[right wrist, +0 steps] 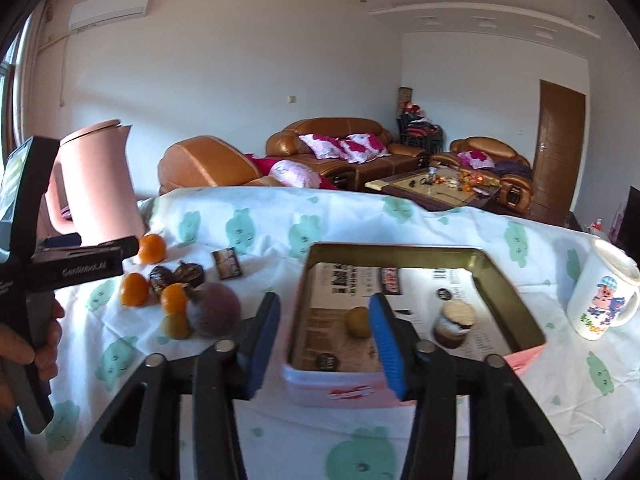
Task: Organize fruits
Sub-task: 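Grasp purple mangosteen with right tool while left tool reaches toward an orange, then lift the mangosteen with the right tool while the left tool grasps the orange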
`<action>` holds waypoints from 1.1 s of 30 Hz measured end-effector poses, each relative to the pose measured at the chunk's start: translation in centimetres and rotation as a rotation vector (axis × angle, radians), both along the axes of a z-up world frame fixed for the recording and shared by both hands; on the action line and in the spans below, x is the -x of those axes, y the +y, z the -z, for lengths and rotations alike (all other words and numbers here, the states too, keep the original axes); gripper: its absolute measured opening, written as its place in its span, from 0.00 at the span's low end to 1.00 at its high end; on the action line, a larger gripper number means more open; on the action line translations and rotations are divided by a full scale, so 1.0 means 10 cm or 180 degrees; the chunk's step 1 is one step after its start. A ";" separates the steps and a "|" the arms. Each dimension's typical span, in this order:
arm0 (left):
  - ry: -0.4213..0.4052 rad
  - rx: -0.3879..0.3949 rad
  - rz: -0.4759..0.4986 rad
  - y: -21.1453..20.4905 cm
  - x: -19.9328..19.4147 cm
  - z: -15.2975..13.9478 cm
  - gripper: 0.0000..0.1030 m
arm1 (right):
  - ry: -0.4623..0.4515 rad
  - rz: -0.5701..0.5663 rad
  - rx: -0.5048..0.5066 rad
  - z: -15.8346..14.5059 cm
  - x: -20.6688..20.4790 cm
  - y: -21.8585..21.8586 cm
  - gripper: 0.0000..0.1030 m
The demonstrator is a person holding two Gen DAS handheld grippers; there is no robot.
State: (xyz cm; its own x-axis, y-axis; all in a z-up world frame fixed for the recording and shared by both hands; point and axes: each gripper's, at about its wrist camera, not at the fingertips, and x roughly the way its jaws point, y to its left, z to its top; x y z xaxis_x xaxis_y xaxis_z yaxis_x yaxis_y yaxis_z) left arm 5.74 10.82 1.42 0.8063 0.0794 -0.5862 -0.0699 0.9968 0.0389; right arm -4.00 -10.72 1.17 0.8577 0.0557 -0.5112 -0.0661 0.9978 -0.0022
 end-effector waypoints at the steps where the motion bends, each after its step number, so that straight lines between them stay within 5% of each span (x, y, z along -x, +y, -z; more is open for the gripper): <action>1: 0.0009 -0.0002 -0.0021 0.05 -0.01 0.00 1.00 | 0.0041 -0.0078 -0.0003 0.02 -0.03 0.10 0.40; 11: 0.0184 0.0078 -0.0255 0.52 -0.13 0.01 1.00 | 0.0556 -0.0349 -0.0045 0.18 -0.53 0.66 0.41; 13: 0.0172 0.0072 -0.0313 0.59 -0.12 0.00 1.00 | 0.0542 -0.0295 0.0054 0.20 -0.59 0.71 0.50; 18: 0.0205 -0.0031 -0.0360 0.63 -0.14 0.02 1.00 | 0.0763 -0.0204 0.0230 0.28 -0.76 0.74 0.52; 27: 0.0519 0.0133 0.0171 0.40 -0.20 0.17 1.00 | 0.1145 -0.0341 -0.0586 0.42 -0.98 0.47 0.53; 33: 0.0557 -0.0028 0.0558 0.13 -0.17 0.25 1.00 | 0.1027 -0.0389 -0.0606 0.37 -0.79 0.48 0.51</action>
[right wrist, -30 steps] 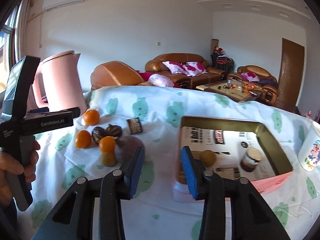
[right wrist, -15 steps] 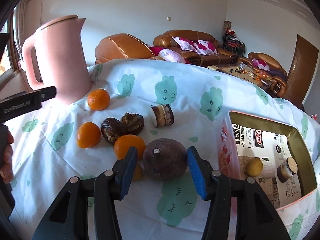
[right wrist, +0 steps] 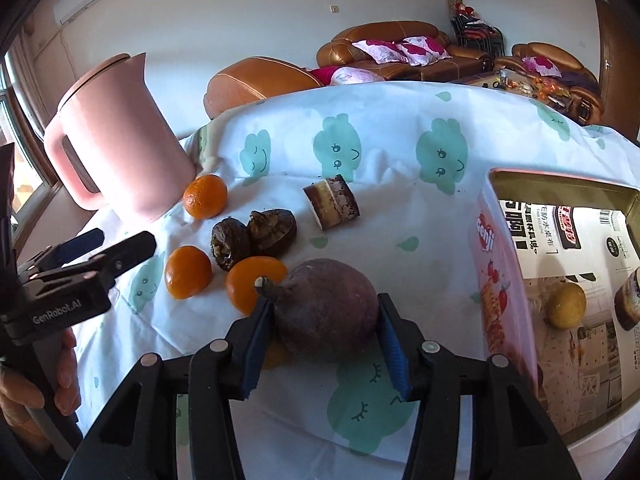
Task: Organize fruits
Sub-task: 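Lift the mangosteen with the right tool while the left tool grasps the orange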
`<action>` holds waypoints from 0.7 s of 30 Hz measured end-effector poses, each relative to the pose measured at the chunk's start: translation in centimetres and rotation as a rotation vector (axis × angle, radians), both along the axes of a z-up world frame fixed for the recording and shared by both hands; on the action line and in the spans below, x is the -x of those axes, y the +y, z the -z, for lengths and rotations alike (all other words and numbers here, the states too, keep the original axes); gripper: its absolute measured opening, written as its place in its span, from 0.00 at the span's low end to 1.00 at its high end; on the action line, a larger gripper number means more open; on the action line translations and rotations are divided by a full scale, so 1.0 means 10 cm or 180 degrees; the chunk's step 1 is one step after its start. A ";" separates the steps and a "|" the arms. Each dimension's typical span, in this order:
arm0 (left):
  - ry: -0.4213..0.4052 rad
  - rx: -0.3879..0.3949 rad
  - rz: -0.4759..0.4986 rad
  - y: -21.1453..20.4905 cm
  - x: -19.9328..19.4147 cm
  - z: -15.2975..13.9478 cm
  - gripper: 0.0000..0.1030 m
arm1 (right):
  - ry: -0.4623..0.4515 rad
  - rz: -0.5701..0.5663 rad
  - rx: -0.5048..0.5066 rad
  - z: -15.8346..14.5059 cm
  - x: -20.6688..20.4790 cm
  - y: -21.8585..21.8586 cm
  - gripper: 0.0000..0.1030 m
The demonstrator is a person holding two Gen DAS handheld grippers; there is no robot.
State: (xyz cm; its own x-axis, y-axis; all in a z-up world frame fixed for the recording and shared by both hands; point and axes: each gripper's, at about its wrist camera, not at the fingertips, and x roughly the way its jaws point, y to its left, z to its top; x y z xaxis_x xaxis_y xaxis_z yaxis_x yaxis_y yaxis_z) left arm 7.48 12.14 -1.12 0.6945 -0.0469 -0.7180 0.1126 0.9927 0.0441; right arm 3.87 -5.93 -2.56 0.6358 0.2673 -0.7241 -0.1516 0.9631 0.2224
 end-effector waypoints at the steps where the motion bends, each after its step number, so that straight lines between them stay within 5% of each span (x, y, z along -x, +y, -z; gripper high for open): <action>1: 0.0017 0.0021 0.0052 -0.03 0.00 0.01 1.00 | -0.0041 -0.0010 -0.0013 -0.01 0.03 0.00 0.51; 6: 0.0131 0.0172 0.0185 -0.12 -0.05 0.10 0.94 | -0.0497 0.0074 -0.0032 -0.30 0.26 -0.05 0.51; 11: 0.0298 0.0091 0.0232 -0.21 -0.14 0.29 0.69 | -0.0845 0.0121 0.0189 -0.47 0.41 -0.05 0.51; 16: 0.0291 0.0243 0.0214 -0.14 -0.14 0.27 0.34 | -0.0758 0.0095 0.0090 -0.44 0.38 -0.08 0.51; 21: 0.0158 0.0383 -0.0031 0.05 -0.12 0.22 0.34 | -0.0758 0.0162 0.0052 -0.42 0.39 -0.15 0.51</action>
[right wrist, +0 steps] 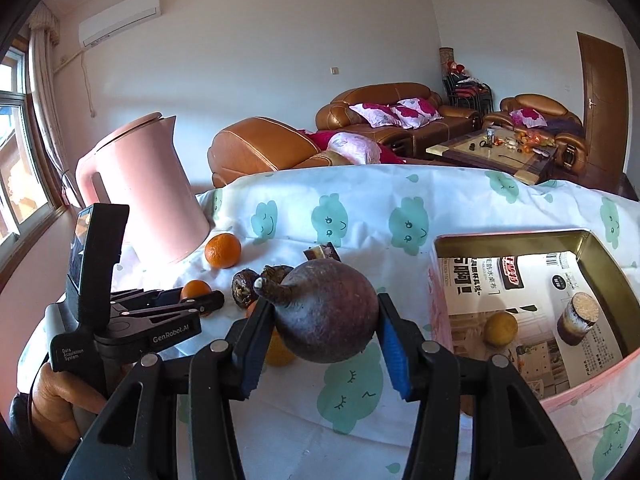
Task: Organize fruits
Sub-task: 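Lift the mangosteen with the right tool while the left tool grasps the orange, then place mangosteen in tin with right tool while left tool places orange there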
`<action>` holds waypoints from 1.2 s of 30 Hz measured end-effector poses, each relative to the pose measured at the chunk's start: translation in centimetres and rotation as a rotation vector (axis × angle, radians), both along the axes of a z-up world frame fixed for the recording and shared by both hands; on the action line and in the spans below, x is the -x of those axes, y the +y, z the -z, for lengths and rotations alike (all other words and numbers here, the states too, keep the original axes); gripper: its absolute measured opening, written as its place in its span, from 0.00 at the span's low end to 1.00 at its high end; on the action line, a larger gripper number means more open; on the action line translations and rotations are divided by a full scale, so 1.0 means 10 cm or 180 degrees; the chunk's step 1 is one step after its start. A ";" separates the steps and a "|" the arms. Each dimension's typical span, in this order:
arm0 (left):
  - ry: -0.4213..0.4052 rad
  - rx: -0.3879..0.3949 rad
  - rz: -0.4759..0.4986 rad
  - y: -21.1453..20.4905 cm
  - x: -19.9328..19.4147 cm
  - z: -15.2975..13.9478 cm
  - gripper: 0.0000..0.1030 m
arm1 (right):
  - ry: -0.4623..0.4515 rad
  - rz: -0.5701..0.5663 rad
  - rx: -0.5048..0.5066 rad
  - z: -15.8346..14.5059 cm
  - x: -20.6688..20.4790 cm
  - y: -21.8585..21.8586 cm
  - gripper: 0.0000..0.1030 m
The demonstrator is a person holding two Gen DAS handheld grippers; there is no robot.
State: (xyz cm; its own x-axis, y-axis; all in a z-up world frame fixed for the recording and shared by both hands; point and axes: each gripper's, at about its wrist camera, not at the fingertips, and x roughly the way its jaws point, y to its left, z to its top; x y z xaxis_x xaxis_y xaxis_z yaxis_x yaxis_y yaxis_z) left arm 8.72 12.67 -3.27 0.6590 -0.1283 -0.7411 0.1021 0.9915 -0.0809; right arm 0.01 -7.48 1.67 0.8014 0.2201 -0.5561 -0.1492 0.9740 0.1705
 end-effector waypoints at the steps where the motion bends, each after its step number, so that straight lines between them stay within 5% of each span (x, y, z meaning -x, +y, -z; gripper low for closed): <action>1: -0.0096 0.0024 -0.0067 0.04 0.02 -0.04 0.34 | -0.0027 0.0011 -0.0007 -0.01 0.01 -0.02 0.51; 10: -0.0936 0.0305 -0.0218 0.09 0.28 -0.40 0.34 | -0.0394 0.0110 0.0051 -0.21 0.19 -0.19 0.51; 21: -0.1029 0.0243 0.0006 -0.39 0.45 -0.40 0.34 | -0.0396 0.0430 0.0199 -0.21 0.24 -0.71 0.51; 36: -0.1100 0.0176 0.0708 -1.51 0.64 -0.52 0.34 | -0.0407 0.1101 0.0229 -0.26 0.30 -1.86 0.51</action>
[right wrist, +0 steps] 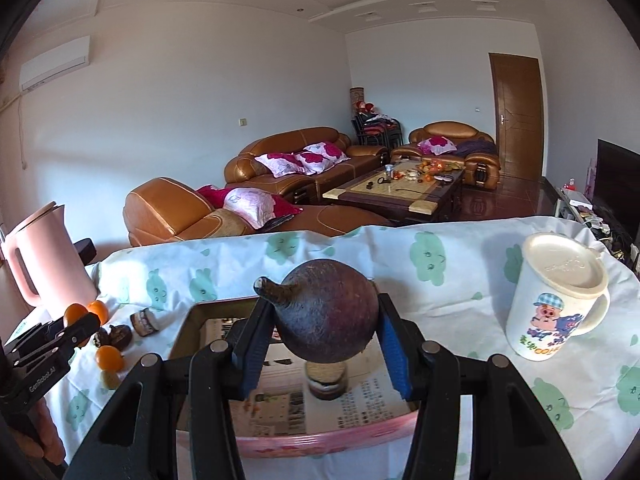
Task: Organize fruits
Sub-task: 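Place mangosteen in tin with right tool while left tool places orange there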
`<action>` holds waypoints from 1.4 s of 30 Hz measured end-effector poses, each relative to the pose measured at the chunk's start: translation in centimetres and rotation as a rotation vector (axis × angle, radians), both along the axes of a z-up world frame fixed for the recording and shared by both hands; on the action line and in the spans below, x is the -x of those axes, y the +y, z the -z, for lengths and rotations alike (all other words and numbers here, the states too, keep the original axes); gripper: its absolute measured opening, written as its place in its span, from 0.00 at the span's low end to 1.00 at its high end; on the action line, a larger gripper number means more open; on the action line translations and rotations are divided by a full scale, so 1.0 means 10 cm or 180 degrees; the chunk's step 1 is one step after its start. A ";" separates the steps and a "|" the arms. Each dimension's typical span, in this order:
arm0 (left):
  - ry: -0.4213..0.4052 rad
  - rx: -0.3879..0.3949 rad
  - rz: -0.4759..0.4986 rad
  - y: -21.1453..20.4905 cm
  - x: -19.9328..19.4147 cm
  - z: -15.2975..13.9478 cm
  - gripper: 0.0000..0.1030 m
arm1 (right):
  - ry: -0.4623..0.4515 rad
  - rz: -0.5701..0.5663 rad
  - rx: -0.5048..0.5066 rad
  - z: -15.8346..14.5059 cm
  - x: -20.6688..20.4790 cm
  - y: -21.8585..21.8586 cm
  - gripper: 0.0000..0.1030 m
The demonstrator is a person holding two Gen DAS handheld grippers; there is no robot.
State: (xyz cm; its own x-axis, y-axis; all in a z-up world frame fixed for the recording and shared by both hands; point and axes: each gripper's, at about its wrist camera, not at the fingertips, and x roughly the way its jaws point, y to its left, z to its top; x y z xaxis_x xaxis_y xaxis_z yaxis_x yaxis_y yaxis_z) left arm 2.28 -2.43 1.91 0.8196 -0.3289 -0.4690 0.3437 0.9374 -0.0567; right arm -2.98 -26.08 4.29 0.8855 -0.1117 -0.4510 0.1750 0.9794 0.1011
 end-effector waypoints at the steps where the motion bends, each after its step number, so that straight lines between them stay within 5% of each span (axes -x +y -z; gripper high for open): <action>1: 0.0007 -0.0002 0.0047 -0.09 -0.01 0.00 0.34 | 0.0004 0.0043 0.0020 0.00 0.00 -0.07 0.51; 17: 0.0251 -0.0144 0.0395 -1.22 -0.06 0.13 0.34 | 0.0245 -0.0052 0.0005 0.18 -0.26 -0.25 0.51; 35: 0.0531 -0.0359 0.0104 -1.35 -0.25 0.30 0.36 | 0.0586 -0.0429 -0.0222 0.45 -0.60 -0.18 0.52; 39: 0.0354 -0.0358 0.0004 -1.31 -0.16 0.24 0.67 | 0.0523 -0.0472 -0.0300 0.42 -0.56 -0.17 0.68; 42: 0.0037 -0.0323 -0.0052 -1.28 0.00 0.14 0.93 | 0.0324 -0.0428 -0.0159 0.32 -0.46 -0.12 0.71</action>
